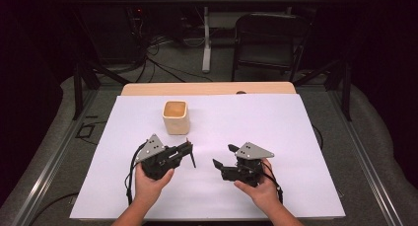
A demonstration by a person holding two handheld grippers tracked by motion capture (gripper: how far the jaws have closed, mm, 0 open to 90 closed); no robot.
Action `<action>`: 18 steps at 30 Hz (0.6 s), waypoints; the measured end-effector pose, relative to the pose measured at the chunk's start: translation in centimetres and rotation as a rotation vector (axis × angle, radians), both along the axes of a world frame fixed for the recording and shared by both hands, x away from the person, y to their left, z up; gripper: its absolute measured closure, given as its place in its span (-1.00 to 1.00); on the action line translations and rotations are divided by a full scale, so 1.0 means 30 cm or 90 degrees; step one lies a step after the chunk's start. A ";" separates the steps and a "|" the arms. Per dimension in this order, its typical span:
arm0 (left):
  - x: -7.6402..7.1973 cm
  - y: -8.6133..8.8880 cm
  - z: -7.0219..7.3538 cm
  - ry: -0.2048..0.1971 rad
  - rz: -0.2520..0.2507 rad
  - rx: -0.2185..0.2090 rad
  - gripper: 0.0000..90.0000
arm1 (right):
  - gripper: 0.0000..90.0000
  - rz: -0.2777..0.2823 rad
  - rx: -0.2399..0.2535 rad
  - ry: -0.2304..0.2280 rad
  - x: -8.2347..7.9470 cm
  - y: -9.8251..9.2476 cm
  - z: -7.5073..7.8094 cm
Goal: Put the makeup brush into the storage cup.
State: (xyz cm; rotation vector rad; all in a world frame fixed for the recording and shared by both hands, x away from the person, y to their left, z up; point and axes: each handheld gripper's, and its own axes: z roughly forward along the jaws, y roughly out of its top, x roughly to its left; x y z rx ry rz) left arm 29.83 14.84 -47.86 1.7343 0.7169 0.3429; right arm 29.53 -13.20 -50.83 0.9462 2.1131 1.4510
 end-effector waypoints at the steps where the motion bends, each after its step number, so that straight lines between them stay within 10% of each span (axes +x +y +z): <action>1: 0.000 0.001 0.000 0.000 0.001 0.001 0.84 | -0.41 -0.006 0.000 -0.001 0.000 -0.002 -0.002; 18: -0.006 0.032 -0.001 -0.009 0.024 -0.002 0.84 | -0.38 -0.034 0.004 0.003 0.005 -0.021 -0.008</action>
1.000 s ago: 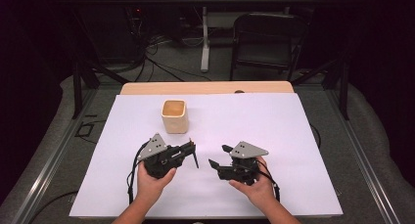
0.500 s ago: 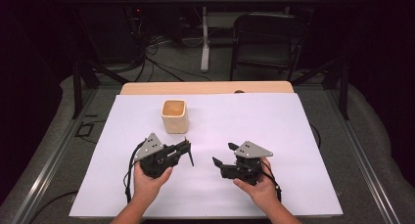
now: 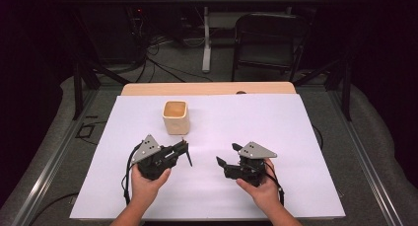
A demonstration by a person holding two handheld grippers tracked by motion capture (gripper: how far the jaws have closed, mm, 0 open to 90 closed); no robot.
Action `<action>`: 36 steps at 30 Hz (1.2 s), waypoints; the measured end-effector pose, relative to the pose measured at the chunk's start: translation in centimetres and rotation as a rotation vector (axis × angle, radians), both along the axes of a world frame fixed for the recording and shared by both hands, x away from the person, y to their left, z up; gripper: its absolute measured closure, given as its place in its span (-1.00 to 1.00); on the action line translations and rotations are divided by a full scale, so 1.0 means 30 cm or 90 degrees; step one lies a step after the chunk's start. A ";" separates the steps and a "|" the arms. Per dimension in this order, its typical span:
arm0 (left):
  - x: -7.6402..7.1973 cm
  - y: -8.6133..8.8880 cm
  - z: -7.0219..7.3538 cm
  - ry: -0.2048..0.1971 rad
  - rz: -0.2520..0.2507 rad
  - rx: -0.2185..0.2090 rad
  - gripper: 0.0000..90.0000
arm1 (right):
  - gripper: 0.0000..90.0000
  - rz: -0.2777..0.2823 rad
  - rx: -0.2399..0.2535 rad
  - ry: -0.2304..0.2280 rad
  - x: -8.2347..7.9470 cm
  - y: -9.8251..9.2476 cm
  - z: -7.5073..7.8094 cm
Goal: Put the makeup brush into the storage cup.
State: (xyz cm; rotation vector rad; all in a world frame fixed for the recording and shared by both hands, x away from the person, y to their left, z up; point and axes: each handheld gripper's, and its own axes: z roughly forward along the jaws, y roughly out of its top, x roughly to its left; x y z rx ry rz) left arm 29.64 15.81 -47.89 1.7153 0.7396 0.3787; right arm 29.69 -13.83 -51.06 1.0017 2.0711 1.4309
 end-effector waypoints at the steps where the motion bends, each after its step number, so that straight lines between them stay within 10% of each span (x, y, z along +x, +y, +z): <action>1: -0.001 0.003 0.001 -0.001 0.003 0.001 0.84 | -0.38 -0.001 0.002 0.000 0.001 0.001 0.000; 36: 0.008 0.081 0.013 -0.021 0.072 0.002 0.83 | -0.38 -0.005 -0.007 0.000 0.004 0.003 -0.009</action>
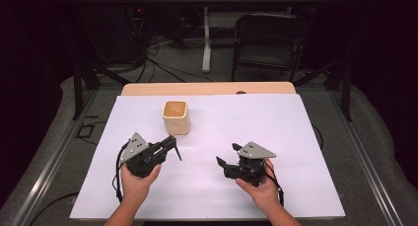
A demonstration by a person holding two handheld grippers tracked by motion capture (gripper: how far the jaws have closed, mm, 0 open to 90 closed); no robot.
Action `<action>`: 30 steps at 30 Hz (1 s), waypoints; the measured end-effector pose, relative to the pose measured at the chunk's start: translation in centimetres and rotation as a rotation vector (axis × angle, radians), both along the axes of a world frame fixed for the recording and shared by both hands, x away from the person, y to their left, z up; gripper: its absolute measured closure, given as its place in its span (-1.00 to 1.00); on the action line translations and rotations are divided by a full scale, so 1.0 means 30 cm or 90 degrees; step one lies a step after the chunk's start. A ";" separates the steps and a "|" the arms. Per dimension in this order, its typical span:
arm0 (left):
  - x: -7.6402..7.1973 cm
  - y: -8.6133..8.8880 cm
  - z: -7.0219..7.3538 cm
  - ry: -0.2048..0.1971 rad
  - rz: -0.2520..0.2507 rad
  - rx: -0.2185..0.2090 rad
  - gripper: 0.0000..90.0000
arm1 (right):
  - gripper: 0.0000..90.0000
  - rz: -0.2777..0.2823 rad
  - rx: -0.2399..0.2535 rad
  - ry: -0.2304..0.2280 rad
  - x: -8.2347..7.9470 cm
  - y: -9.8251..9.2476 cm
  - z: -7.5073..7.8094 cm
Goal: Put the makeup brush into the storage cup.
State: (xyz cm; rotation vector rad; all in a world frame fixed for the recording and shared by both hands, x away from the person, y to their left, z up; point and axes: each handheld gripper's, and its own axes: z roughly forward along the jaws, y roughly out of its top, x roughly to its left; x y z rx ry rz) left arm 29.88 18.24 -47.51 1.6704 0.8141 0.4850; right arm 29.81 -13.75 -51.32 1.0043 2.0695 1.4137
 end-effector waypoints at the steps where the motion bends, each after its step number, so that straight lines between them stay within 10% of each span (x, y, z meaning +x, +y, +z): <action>1: 0.001 0.004 0.000 0.000 0.004 -0.002 0.83 | -0.38 0.000 0.000 0.000 0.000 0.000 0.000; 30: 0.017 0.056 0.002 0.000 0.060 -0.002 0.83 | -0.38 -0.003 -0.008 -0.001 0.000 -0.001 -0.001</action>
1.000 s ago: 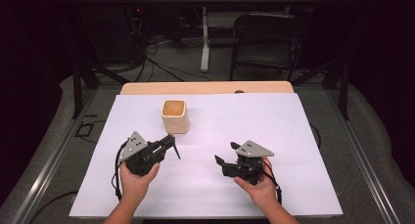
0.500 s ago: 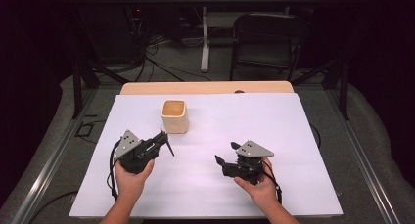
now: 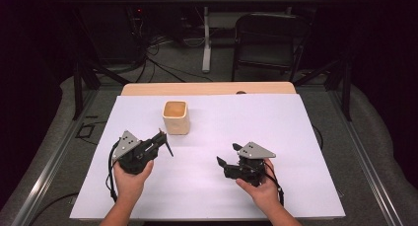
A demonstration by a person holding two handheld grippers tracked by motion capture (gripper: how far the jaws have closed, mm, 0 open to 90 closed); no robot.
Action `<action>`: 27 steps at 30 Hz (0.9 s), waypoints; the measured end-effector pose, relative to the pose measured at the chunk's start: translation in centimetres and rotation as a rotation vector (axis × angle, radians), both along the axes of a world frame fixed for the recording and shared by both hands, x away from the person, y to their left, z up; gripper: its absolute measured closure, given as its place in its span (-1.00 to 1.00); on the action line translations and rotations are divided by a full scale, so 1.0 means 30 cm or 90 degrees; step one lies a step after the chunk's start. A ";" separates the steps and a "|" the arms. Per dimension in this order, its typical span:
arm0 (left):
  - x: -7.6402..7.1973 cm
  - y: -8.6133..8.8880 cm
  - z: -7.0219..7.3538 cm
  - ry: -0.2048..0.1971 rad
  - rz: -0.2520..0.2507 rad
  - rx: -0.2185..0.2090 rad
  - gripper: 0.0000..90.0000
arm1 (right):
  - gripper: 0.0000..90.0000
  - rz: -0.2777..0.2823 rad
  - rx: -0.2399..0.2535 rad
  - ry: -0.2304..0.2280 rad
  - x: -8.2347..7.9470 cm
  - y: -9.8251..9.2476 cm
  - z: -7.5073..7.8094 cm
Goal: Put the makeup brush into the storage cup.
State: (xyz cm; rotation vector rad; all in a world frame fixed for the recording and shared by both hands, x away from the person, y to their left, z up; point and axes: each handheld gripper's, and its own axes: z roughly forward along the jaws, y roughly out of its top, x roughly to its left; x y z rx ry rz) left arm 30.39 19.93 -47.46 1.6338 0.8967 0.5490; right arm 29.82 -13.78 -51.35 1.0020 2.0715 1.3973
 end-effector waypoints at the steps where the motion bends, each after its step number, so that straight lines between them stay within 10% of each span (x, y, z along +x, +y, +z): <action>1: 0.001 0.000 0.000 0.000 0.000 -0.002 0.84 | -0.38 0.000 0.000 0.001 0.000 0.000 0.000; 27: 0.080 -0.031 0.043 0.007 0.004 0.008 0.84 | -0.38 -0.006 0.007 -0.001 0.002 -0.006 0.003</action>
